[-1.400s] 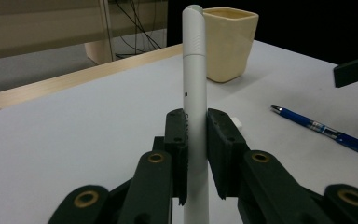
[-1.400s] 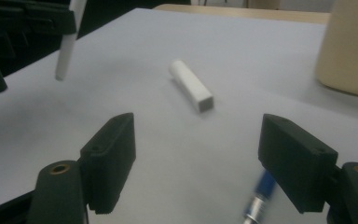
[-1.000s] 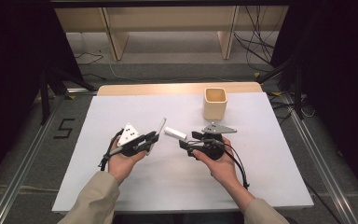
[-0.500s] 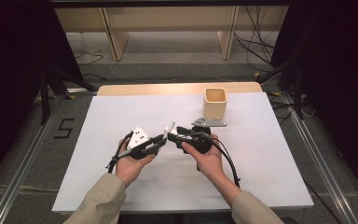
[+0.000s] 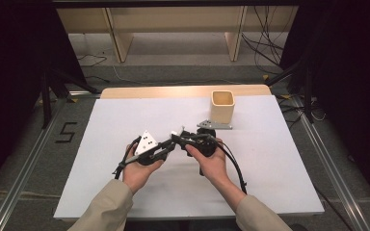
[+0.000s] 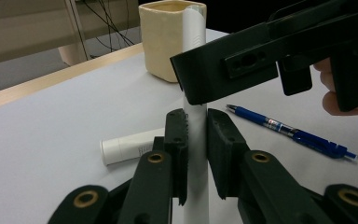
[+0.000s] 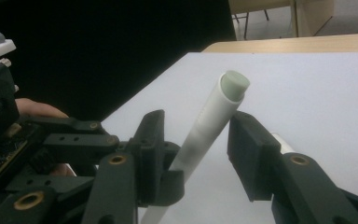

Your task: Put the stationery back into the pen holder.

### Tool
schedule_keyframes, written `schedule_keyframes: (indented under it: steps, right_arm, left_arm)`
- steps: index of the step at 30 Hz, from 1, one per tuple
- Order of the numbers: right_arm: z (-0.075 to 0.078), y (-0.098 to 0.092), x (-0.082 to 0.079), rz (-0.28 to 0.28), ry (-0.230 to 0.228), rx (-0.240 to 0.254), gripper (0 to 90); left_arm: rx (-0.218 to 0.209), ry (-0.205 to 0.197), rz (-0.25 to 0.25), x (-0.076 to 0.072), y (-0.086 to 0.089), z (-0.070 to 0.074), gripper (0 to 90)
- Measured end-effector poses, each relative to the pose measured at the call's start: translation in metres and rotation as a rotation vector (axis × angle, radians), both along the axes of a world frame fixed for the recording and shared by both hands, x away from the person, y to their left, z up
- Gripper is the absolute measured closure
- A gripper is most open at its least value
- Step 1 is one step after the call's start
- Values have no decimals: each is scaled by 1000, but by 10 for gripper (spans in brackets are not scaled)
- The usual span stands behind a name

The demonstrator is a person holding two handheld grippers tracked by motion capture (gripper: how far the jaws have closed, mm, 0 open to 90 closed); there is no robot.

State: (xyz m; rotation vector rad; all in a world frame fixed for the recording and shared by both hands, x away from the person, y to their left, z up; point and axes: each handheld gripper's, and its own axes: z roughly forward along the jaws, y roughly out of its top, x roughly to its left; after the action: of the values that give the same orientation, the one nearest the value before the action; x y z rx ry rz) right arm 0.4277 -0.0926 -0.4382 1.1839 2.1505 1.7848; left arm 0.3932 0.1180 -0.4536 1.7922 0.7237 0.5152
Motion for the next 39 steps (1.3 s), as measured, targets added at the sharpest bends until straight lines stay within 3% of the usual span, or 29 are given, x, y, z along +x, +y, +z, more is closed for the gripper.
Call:
schedule_keyframes:
  steps: [7, 14, 20, 25, 34, 39]
  right_arm:
    - [-1, 1, 0, -3, 12, 14, 713]
    - [0, 1, -1, 7, 29, 58, 783]
    - [3, 0, -2, 5, 25, 81, 790]
    - [9, -9, 1, -35, -11, 87, 790]
    - [23, -36, 14, -116, -52, 90, 790]
    - [33, -48, 21, -145, -75, 81, 790]
  left_arm:
    - [-5, -5, 1, -1, -2, 1, 785]
    - [-10, -12, 4, 0, -2, 1, 784]
    - [-14, -30, 3, -2, -1, 3, 774]
    - [22, -10, 28, -2, 7, 4, 625]
    - [84, 44, 112, -2, 38, -2, 356]
    - [90, 67, 155, -2, 54, -8, 283]
